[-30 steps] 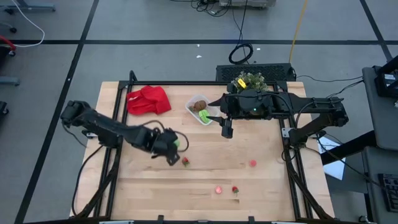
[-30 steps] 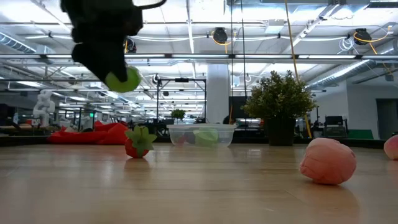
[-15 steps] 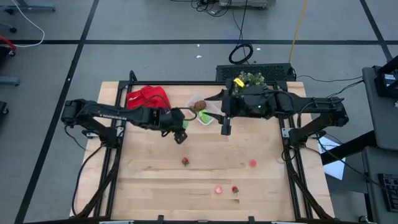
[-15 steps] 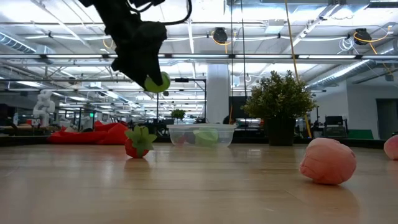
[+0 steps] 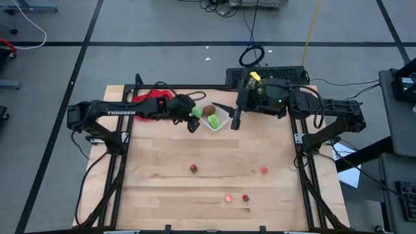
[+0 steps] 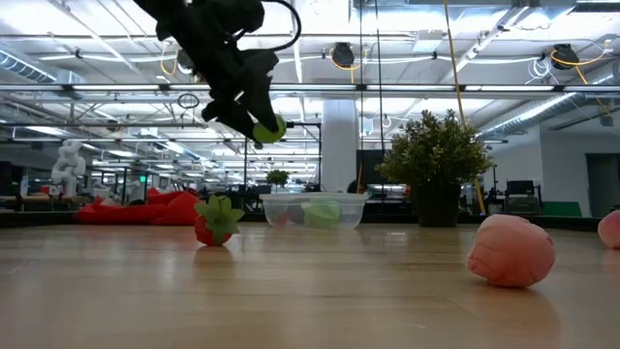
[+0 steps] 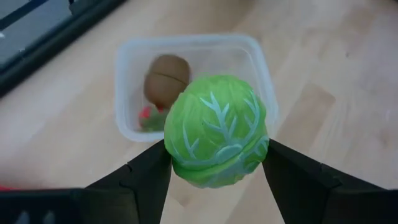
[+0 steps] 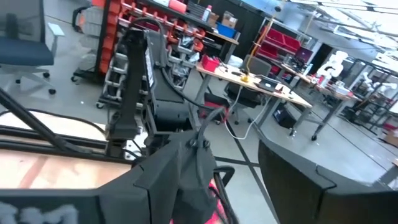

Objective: Pick and placing Produce into tupperware
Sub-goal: Put the green cabbage into the transparent bin

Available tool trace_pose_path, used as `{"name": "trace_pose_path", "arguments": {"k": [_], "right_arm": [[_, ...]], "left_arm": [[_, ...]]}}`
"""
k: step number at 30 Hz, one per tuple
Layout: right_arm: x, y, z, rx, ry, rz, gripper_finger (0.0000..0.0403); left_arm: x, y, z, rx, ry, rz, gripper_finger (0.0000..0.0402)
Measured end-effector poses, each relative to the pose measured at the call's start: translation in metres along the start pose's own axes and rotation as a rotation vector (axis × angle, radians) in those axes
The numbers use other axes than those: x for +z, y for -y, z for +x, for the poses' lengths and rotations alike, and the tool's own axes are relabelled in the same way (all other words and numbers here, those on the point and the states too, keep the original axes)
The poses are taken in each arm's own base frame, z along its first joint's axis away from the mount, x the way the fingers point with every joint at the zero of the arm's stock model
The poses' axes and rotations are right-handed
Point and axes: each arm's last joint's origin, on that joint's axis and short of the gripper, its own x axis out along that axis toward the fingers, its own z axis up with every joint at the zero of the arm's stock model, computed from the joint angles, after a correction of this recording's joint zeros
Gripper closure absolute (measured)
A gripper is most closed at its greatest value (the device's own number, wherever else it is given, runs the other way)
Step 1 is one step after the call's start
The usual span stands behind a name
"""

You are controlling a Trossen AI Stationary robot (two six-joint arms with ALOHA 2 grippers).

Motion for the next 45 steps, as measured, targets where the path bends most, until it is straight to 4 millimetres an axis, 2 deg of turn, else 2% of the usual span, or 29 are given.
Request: {"name": "trace_pose_path", "arguments": {"k": [5,7,13,23,32,45], "right_arm": [[-0.003,0.008,0.002,-0.027,-0.010,0.003,0.0197],[-0.004,0.010,0.003,-0.035,-0.013,0.003,0.0197],[-0.005,0.016,0.004,-0.053,-0.014,0.003,0.0197],[-0.006,0.020,0.005,-0.064,-0.020,-0.010,0.0197],[-0.008,0.019,0.005,-0.058,-0.032,-0.026,0.0197],[-0.009,0.018,0.005,-0.052,-0.048,-0.034,0.0197]], "left_arm": [[0.009,-0.014,0.012,-0.032,0.033,-0.020,0.0160],[0.013,-0.017,0.023,-0.068,0.051,-0.020,0.0160],[0.014,-0.026,0.058,-0.090,-0.035,-0.034,0.0160],[0.049,-0.018,0.094,-0.123,-0.072,0.020,0.0160],[0.050,-0.011,0.124,-0.135,-0.147,0.028,0.0160],[0.053,-0.010,0.126,-0.140,-0.128,0.019,0.0160]]}}
